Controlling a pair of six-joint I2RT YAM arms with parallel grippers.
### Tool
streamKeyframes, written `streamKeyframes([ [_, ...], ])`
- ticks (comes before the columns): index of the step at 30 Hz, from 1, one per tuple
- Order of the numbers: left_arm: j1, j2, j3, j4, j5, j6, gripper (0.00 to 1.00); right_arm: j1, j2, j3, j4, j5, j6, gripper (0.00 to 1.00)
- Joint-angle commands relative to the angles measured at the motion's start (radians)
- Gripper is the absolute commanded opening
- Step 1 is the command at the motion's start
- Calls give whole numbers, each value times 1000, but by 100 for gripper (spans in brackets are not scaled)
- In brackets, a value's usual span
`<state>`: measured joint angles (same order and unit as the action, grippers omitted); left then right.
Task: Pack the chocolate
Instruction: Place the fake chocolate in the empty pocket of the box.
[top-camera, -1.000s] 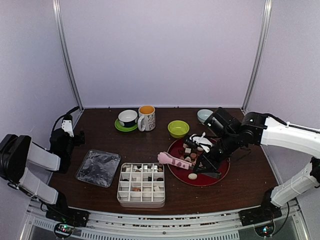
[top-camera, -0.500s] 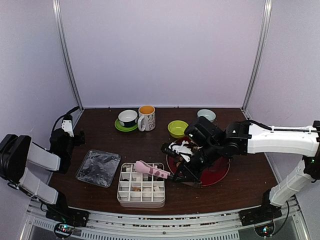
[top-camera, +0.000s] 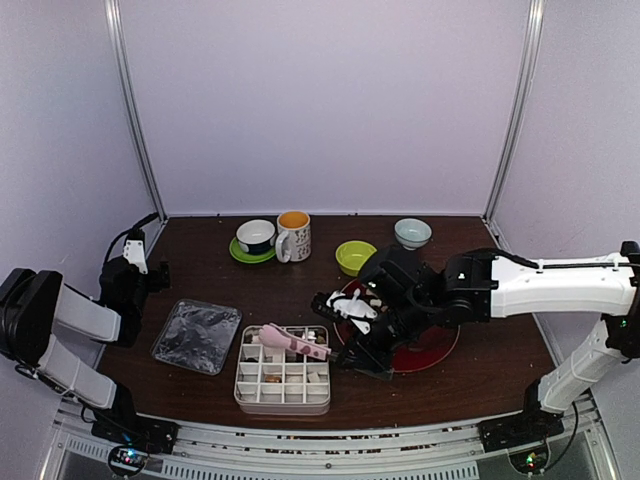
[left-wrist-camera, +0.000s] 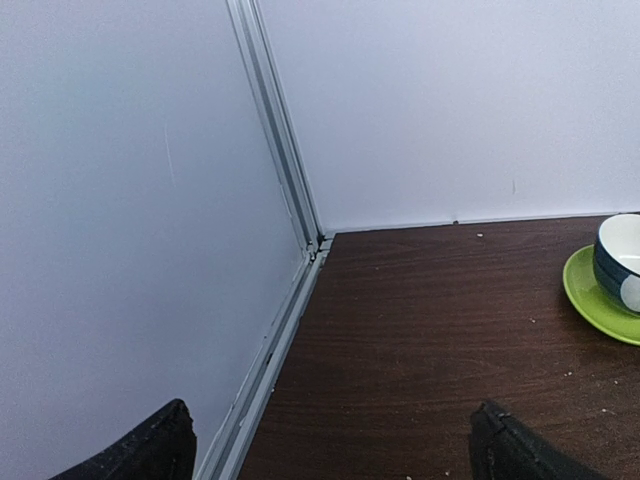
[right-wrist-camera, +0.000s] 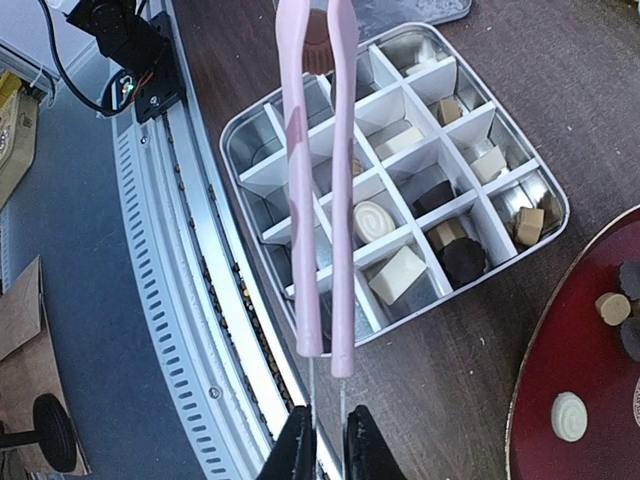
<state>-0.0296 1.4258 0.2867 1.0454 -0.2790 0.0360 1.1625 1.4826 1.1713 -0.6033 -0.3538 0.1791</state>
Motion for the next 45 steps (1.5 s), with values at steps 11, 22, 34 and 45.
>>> streamKeyframes([
  [11, 7, 5, 15, 36, 8, 9, 98, -23, 133, 265, -88, 116, -39, 8],
  [22, 7, 5, 15, 37, 8, 10, 98, -118, 367, 592, -372, -91, -43, 8],
  [34, 7, 5, 15, 37, 7, 10, 98, -104, 482, 755, -611, -172, -102, 10],
  [45, 8, 5, 15, 36, 8, 10, 98, -95, 445, 621, -375, 177, -145, 8],
])
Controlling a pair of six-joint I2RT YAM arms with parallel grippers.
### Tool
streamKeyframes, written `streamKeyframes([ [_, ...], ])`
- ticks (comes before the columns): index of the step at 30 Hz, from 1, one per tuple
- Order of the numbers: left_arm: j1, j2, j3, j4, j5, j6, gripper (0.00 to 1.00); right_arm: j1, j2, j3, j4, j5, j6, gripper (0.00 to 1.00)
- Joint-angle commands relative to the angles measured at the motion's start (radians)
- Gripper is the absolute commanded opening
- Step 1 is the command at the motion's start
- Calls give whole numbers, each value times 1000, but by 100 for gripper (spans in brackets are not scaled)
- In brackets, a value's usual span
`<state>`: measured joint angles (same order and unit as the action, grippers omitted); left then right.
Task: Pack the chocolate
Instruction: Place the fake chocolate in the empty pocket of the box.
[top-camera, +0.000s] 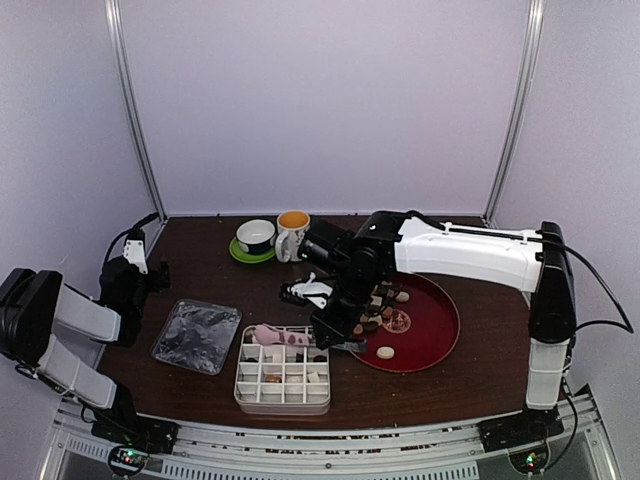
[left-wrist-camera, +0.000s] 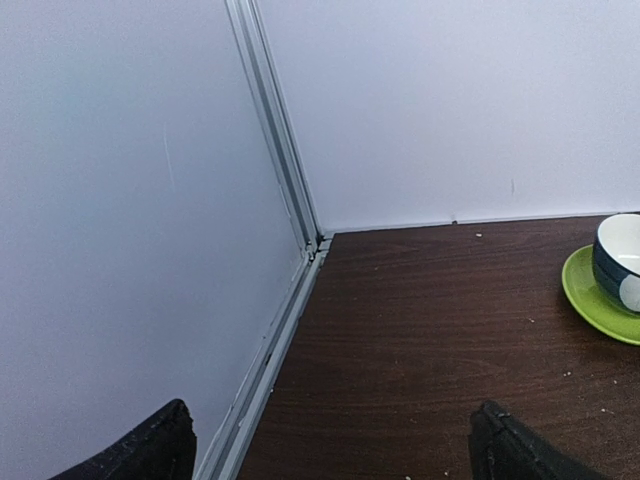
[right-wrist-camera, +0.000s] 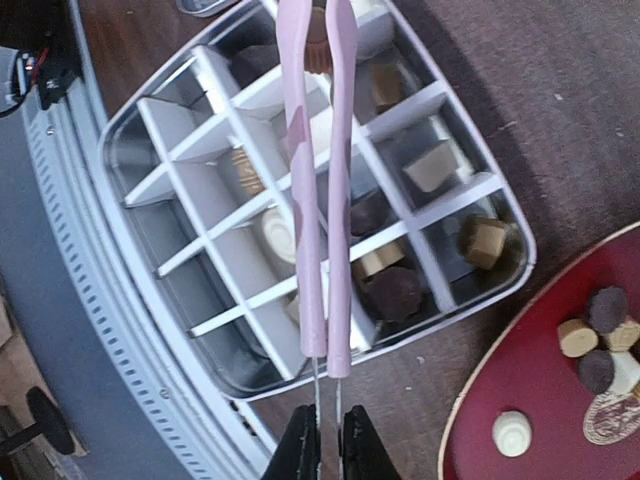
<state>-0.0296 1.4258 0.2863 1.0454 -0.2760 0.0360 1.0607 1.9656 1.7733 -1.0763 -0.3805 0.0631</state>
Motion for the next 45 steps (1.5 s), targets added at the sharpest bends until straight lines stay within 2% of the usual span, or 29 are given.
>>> streamKeyframes([
  [1, 7, 5, 15, 36, 5, 9, 98, 7, -30, 34, 103, 244, -25, 8],
  [9, 8, 5, 15, 37, 4, 9, 98, 28, -22, 71, 107, 269, -44, 8],
  [15, 7, 5, 15, 36, 3, 10, 98, 92, -95, -72, 128, 330, -46, 7],
  [24, 8, 5, 15, 36, 4, 9, 98, 148, -196, -190, 187, 311, 1, 8],
  [33, 7, 4, 15, 37, 4, 9, 98, 186, -191, -182, 167, 308, -19, 8],
  [45, 7, 5, 15, 37, 4, 10, 98, 232, -103, -143, 151, 290, -44, 8],
])
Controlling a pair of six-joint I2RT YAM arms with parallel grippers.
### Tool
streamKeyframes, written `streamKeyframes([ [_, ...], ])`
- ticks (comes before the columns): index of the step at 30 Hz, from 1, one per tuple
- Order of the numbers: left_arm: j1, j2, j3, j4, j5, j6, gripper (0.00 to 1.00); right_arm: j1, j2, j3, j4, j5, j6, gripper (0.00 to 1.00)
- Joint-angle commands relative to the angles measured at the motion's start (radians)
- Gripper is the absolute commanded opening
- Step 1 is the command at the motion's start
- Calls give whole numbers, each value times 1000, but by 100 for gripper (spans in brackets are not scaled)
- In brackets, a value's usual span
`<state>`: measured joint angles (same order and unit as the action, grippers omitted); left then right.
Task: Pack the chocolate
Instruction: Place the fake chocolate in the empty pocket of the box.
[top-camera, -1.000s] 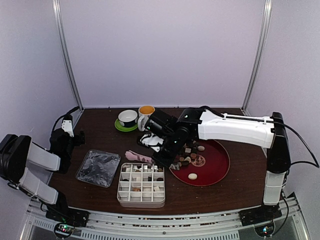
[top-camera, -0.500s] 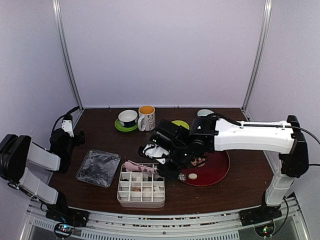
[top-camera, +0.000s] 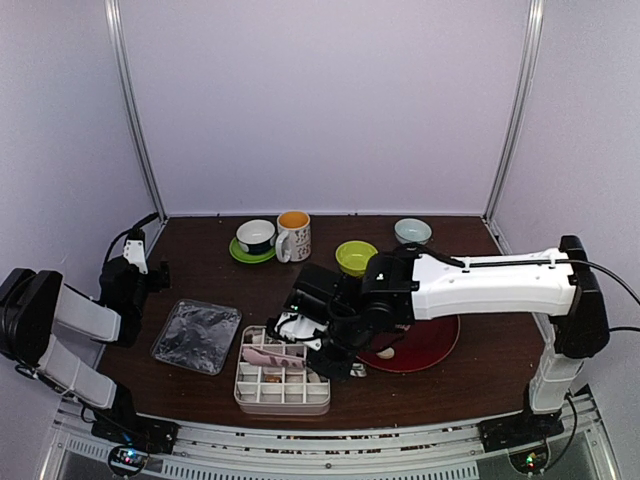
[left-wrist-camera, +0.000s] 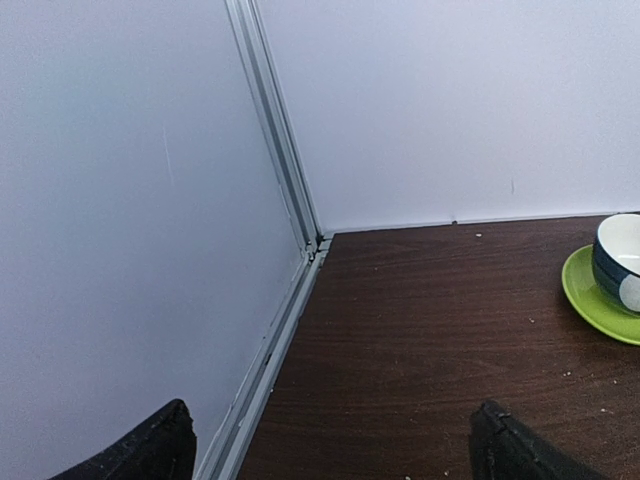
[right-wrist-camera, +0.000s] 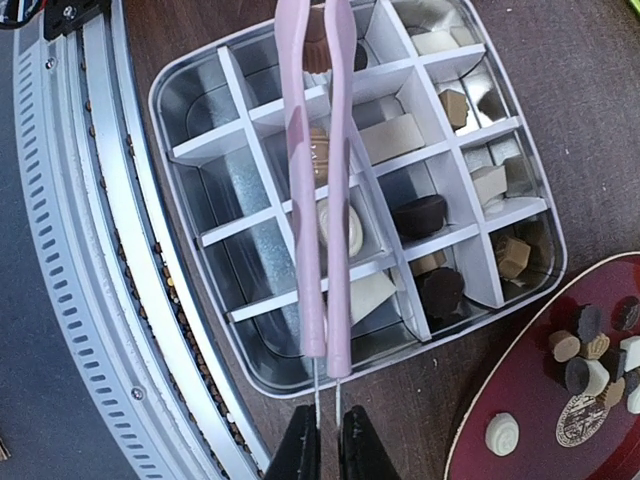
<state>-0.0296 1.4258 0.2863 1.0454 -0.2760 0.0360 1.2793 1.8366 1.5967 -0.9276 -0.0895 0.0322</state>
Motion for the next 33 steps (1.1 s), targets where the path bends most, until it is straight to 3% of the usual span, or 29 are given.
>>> streamKeyframes([
  [1, 8, 5, 14, 37, 4, 9, 98, 15, 33, 32, 10, -1, -12, 8],
  [33, 7, 5, 15, 37, 3, 9, 98, 41, 98, 91, 12, 14, -35, 14],
])
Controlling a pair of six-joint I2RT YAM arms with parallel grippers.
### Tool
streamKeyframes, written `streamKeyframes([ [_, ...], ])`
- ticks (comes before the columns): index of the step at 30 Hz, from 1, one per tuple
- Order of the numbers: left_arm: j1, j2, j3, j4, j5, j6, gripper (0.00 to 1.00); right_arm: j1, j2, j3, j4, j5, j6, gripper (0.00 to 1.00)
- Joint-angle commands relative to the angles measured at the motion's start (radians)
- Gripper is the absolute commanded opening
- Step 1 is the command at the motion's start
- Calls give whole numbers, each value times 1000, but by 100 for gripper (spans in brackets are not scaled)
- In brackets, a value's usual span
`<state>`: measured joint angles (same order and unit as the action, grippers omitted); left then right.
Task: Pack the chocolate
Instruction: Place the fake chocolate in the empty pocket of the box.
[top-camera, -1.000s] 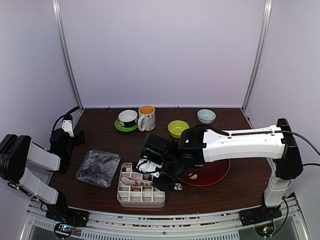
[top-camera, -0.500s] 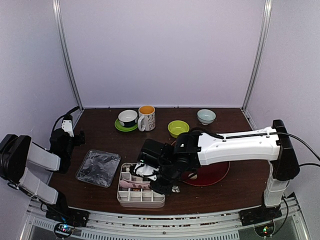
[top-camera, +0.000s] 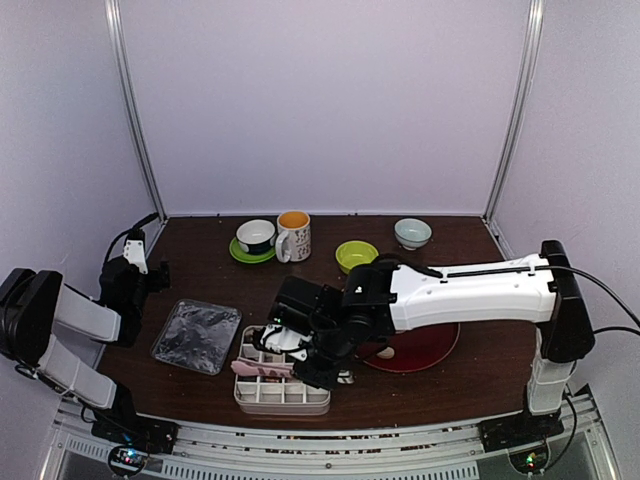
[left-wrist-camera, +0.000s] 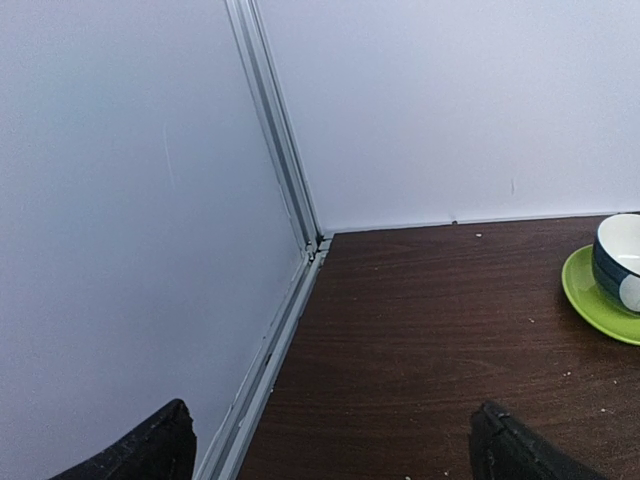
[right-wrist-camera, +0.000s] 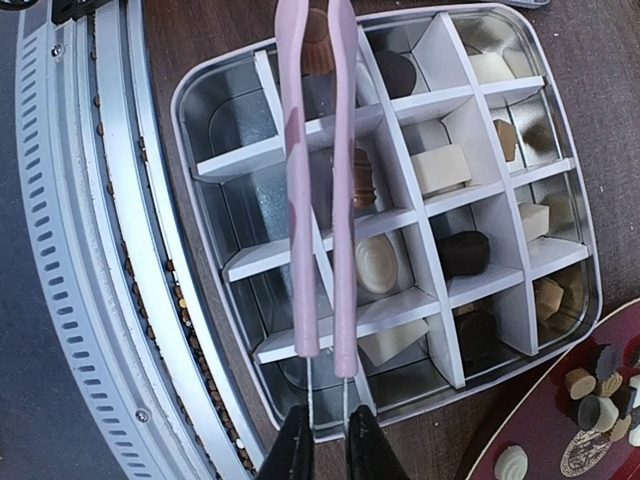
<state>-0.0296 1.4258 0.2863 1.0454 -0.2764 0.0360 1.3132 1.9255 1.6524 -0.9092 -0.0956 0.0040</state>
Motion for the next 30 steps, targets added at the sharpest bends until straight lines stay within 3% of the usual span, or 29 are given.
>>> streamKeyframes([
  [1, 8, 5, 15, 37, 4, 9, 98, 6, 10, 35, -5, 20, -7, 15],
  [14, 7, 5, 16, 36, 3, 9, 98, 8, 7, 45, -1, 31, -11, 26],
  [30, 7, 5, 15, 37, 4, 10, 98, 8, 3, 55, -1, 33, -15, 31],
])
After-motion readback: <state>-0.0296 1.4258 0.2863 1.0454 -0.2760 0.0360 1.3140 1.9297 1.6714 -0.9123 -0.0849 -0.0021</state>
